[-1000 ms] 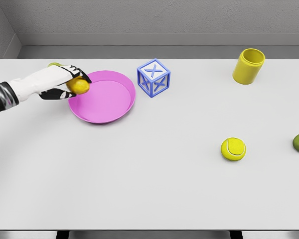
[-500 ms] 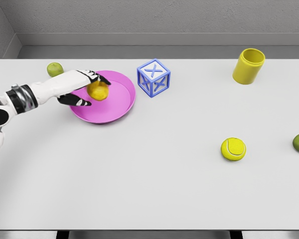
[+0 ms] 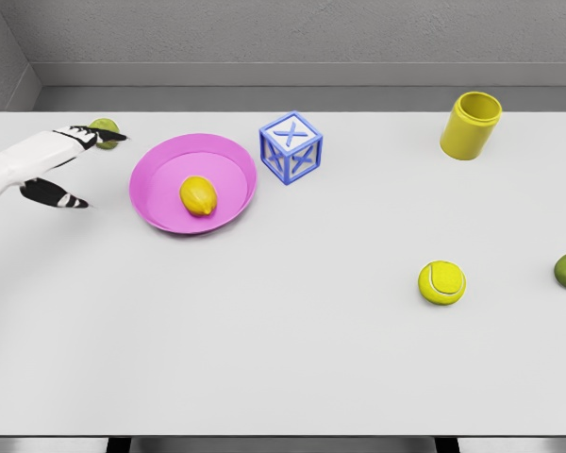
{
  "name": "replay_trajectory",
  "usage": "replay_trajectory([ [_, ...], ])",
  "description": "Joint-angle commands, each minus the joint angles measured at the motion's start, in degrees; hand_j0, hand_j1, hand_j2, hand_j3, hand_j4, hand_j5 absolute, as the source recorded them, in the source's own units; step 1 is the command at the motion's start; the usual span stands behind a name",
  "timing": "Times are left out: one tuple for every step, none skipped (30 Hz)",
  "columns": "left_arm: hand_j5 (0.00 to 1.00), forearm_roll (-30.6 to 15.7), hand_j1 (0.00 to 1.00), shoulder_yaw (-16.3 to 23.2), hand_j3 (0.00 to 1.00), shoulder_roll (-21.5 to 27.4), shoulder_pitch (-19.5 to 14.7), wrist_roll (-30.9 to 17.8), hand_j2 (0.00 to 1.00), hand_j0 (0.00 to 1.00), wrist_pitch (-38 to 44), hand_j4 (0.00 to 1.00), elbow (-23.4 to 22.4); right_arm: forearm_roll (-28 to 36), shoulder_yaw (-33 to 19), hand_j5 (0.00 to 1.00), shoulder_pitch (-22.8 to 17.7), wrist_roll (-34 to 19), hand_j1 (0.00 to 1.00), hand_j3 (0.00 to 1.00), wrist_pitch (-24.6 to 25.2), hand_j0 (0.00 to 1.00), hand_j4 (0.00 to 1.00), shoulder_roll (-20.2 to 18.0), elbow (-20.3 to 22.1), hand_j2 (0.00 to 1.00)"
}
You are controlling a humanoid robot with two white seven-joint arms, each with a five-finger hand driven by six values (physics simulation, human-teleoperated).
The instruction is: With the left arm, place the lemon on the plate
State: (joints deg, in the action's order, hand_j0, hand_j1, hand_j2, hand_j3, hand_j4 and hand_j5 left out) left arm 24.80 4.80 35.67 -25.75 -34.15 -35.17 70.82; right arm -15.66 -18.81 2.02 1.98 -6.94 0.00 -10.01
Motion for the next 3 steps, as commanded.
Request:
replay_trajectory([
  [1.0,-0.72,1.0,-1.9,1.0,1.15,0.0,0.04,1.0,1.0,0.17,1.0,0.38,0.01,0.0,1.0,0.0,-0.04,1.0,1.0,0.0,1.0,1.0,0.0,-0.01,1.0],
  [1.0,-0.89,1.0,-1.9,1.0,0.98,0.0,0.04,1.0,1.0,0.17,1.0,0.38,0.01,0.0,1.0,0.0,-0.04,1.0,1.0,0.0,1.0,1.0,0.0,-0.01,1.0],
  [1.0,-0.98,1.0,-1.99,1.0,0.89,0.0,0.04,1.0,1.0,0.17,1.0,0.38,0.01,0.0,1.0,0.0,-0.04,1.0,1.0,0.0,1.0,1.0,0.0,-0.01,1.0],
])
